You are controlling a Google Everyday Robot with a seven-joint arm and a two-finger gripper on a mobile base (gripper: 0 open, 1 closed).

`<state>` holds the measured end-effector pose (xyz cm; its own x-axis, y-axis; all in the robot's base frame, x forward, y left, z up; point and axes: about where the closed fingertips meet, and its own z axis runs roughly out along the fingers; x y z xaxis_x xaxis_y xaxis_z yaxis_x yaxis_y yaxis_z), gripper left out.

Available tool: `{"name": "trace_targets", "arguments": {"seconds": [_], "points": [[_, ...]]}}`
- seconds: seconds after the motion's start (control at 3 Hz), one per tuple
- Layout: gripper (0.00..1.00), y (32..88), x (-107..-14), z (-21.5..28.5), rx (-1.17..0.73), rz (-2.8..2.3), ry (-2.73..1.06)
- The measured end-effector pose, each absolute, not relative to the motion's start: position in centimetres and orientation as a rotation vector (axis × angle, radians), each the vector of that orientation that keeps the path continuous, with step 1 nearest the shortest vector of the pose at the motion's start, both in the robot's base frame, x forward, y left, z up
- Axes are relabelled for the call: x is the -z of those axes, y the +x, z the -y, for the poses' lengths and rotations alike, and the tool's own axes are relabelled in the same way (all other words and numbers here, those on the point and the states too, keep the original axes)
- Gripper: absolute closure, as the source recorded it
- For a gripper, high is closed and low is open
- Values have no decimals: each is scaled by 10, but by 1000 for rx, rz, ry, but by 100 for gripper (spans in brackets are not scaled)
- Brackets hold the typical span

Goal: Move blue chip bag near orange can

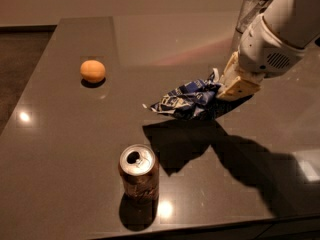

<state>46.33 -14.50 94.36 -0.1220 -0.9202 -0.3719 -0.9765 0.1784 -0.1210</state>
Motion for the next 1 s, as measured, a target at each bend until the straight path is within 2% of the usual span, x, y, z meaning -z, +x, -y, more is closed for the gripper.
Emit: {"name": "trace_targets", "arguments": {"seconds": [0.33, 1.0], "points": [[96, 424, -950, 138, -262, -2071, -1822], [51, 387, -927, 122, -331, -2083, -1840]]}}
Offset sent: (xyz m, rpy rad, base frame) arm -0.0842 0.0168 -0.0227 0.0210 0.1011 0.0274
